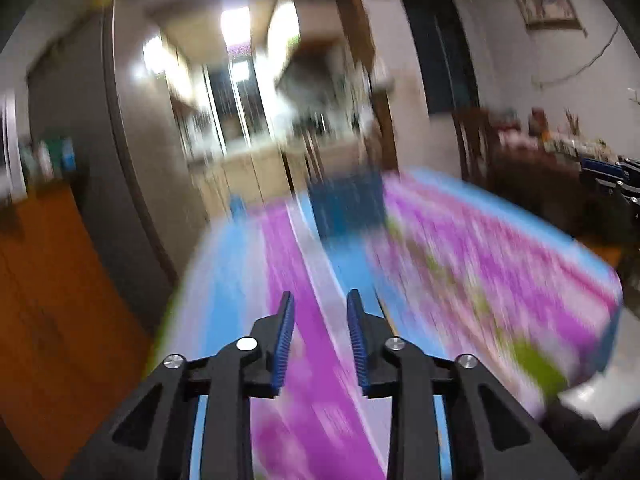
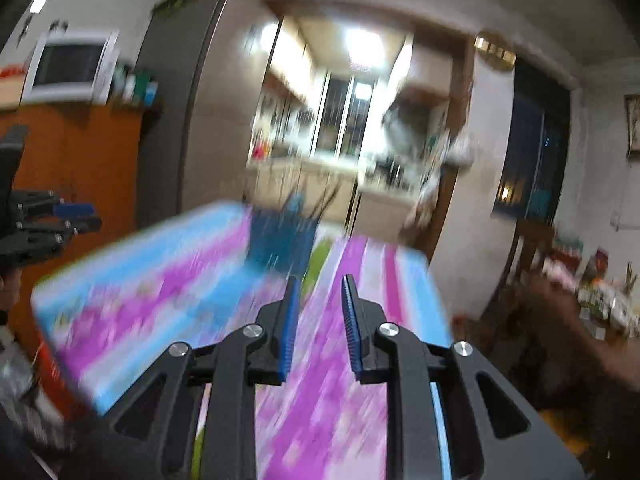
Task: Organize utensils
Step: 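Move both open grippers over the last two chopsticks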
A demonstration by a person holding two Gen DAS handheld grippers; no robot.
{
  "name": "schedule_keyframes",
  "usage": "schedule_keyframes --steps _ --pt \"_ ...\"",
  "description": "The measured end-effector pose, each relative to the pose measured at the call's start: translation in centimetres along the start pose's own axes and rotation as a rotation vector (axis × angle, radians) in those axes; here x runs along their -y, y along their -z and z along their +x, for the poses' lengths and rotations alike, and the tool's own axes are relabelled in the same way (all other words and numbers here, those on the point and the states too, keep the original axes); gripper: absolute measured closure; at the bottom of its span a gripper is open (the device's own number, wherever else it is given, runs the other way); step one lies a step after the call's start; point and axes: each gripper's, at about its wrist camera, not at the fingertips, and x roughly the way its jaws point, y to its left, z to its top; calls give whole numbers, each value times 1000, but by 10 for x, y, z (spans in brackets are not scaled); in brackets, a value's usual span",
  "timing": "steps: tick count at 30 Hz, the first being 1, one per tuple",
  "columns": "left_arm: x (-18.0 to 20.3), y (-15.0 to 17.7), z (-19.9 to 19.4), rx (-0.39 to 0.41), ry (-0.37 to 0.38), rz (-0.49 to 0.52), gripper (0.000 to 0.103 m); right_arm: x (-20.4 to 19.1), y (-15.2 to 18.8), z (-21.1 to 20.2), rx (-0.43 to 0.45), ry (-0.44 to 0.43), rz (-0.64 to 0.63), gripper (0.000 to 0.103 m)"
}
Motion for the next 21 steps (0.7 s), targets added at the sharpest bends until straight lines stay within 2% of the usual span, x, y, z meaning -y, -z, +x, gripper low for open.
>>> schedule_keyframes --steps 3,5,8,10,15,21 --pt "27 57 4 -63 23 8 86 -38 41 10 -61 1 -9 83" --pt "43 74 1 -40 21 23 86 -62 62 14 -70 0 -15 83" --pt "61 85 -1 25 2 61 86 -82 75 24 -63 -20 -4 76" --pt "68 83 8 19 14 51 86 -90 83 25 -63 -42 21 76" --pt "76 93 23 -2 -26 36 86 -100 93 31 -72 -56 38 76" --pt "84 102 27 31 -56 67 86 -104 100 37 -95 -35 53 76"
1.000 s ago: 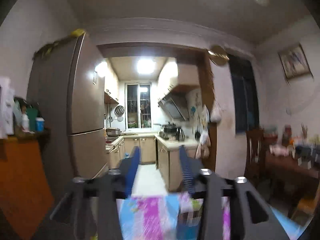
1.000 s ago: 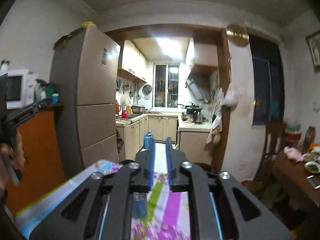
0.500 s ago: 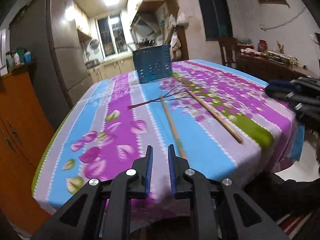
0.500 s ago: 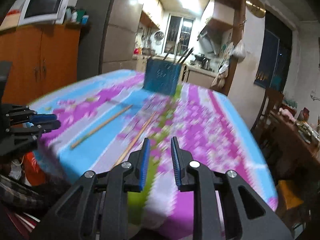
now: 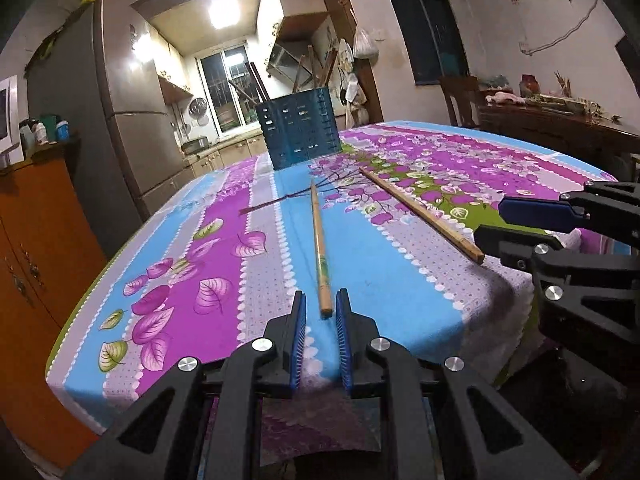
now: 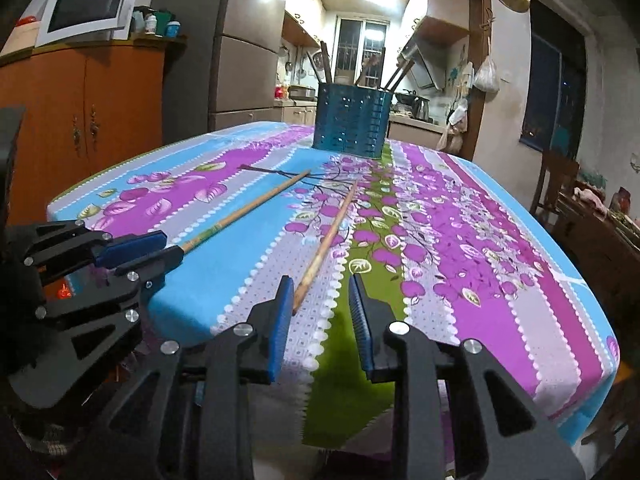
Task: Organize utensils
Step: 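Move both open grippers over the last two chopsticks, then close the right gripper on a chopstick while the left gripper grasps the other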
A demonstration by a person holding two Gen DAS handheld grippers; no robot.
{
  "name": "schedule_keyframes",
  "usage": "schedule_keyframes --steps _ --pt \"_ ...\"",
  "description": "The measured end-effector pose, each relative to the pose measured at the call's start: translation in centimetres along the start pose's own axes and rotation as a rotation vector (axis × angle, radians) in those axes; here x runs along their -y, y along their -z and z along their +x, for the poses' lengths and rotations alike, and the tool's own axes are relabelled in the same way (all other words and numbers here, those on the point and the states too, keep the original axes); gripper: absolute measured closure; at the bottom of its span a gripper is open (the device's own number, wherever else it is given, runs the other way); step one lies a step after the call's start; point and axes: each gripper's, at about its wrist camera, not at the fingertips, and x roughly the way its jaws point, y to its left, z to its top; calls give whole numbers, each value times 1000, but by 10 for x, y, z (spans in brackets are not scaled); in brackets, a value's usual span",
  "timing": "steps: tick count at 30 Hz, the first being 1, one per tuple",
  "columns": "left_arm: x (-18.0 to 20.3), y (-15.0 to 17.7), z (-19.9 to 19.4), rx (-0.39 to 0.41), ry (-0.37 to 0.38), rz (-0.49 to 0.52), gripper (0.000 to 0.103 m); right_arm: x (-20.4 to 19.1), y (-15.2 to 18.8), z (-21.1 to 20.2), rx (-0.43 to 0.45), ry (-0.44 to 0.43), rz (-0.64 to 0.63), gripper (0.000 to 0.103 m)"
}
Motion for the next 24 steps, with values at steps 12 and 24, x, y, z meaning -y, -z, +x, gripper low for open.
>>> schedule_keyframes --steps 12,24 --pt "3 9 -2 67 -15 3 86 -13 3 12 -23 53 -21 90" --pt "-1 9 -1 78 8 -20 86 -9 5 13 -30 95 -13 98"
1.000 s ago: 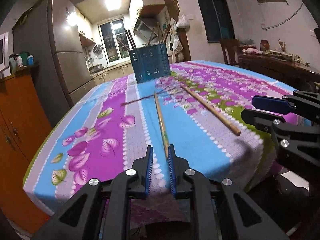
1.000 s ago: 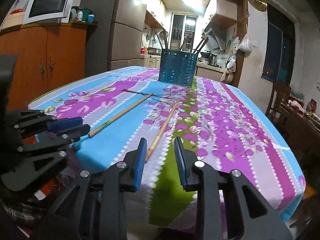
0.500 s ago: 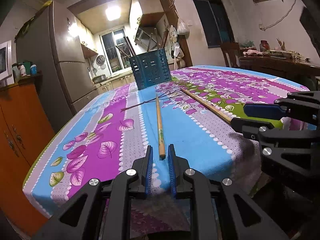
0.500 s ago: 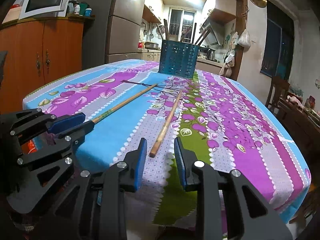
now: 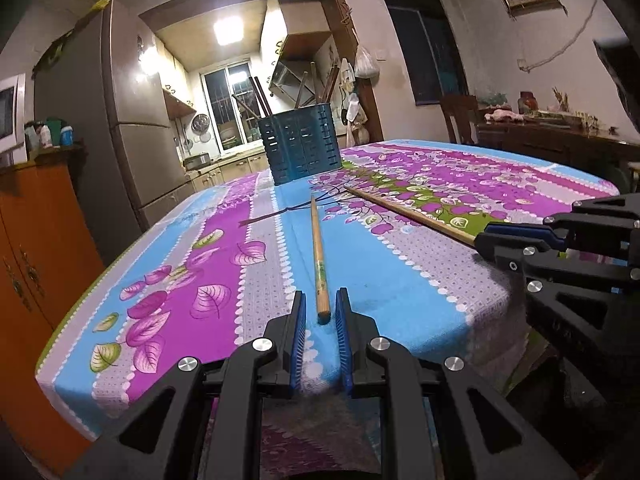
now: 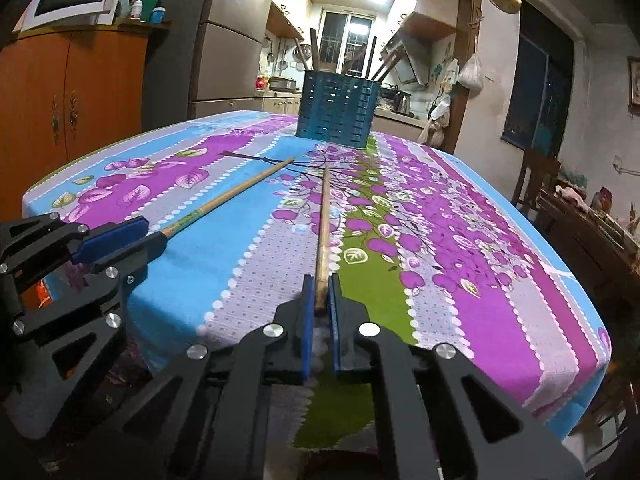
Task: Organize utensils
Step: 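Close the right gripper on a chopstick while the left gripper grasps the other, then lift both held chopsticks upright and carry them above the blue holder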
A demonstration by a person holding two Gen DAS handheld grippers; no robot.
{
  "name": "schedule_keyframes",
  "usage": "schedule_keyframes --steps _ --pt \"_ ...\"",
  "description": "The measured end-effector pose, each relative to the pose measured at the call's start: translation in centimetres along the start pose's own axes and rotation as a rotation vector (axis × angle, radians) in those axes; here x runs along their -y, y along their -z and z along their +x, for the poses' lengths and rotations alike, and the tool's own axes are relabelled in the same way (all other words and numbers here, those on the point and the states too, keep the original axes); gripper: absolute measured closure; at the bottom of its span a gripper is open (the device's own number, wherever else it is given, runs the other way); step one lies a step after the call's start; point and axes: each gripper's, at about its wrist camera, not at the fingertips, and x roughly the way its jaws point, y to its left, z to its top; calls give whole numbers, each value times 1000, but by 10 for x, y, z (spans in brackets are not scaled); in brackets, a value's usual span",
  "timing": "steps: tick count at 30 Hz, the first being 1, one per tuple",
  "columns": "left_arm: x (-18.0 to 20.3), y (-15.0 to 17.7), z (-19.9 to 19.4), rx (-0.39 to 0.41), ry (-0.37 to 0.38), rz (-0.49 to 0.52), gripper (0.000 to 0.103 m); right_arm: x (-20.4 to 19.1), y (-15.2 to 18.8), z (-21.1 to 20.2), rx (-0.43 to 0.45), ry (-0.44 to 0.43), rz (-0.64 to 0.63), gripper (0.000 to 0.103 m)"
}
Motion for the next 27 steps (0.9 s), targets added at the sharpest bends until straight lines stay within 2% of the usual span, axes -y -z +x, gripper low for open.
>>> schedule_keyframes --steps 3,8,10,11,17,21,27 --pt "-1 1 2 1 -20 21 86 4 2 0 3 -1 19 97" --pt "-5 1 3 8 -3 0 86 5 2 0 6 -9 22 97" --pt "-4 3 2 17 6 -10 89 5 2 0 7 -15 27 97" --pt "-4 4 2 21 12 -9 93 6 2 0 8 -15 26 97" --pt "-4 1 1 13 37 -22 95 12 2 -2 17 -44 58 98" --pt "-10 -5 -4 8 38 -38 96 16 -3 -14 64 -33 48 98" --pt "-23 -24 -23 52 12 -52 95 26 -20 -37 153 -9 4 98"
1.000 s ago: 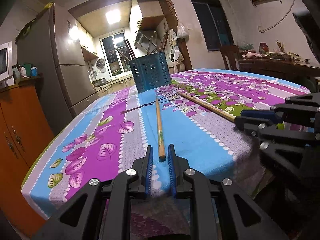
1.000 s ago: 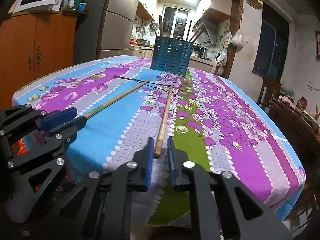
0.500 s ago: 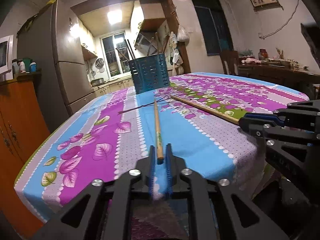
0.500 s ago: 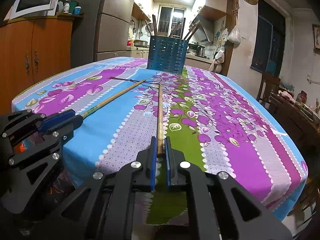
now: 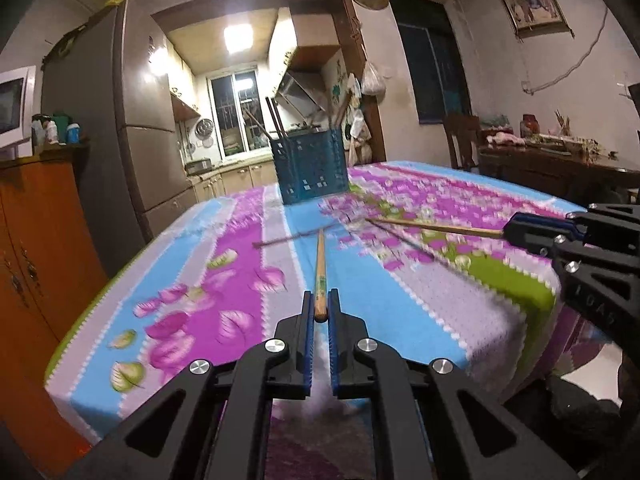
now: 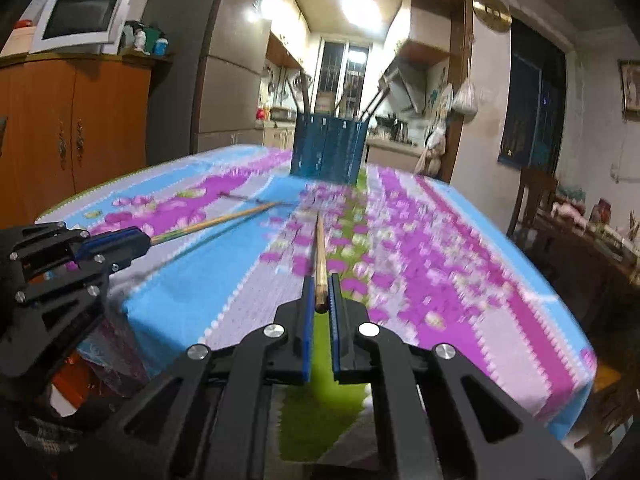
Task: Organize utensils
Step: 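Lift both held chopsticks upright and carry them above the blue holder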
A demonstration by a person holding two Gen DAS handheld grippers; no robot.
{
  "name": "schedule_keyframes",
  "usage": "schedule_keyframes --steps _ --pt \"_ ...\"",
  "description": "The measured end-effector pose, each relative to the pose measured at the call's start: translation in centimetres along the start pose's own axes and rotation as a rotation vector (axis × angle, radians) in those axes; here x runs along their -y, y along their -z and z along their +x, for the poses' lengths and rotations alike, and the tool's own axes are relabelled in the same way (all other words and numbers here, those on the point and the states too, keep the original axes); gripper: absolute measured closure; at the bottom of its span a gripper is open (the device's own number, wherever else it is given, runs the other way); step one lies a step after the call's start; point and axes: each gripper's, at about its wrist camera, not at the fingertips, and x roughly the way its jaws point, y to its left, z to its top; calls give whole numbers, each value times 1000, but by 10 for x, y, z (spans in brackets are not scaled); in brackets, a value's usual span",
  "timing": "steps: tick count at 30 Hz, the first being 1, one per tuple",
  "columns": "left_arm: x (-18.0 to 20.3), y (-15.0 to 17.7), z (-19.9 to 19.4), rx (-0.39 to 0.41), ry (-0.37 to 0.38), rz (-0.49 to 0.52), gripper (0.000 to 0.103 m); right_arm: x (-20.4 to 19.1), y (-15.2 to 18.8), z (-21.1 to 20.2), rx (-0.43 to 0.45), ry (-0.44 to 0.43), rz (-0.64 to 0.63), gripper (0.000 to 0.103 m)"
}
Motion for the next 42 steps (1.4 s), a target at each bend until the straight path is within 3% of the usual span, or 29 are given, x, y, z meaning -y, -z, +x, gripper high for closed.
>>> schedule_keyframes --steps 6,14,21,26,37,42 --pt "-19 -41 -22 48 7 -29 95 25 -40 -20 85 -35 35 98" --pt "-60 -109 -24 35 106 -119 95 53 -99 -27 170 -113 16 98" --pt "-97 -175 -1 -15 229 -219 95 79 -156 -5 105 -237 44 98" --pt "-104 -206 14 -52 277 -221 95 90 -178 10 28 -309 80 98" --pt "-101 -226 43 -77 354 -227 95 92 -195 29 -72 -396 118 98" --pt "-105 -250 54 -47 363 -232 95 97 -219 30 -43 -388 105 98"
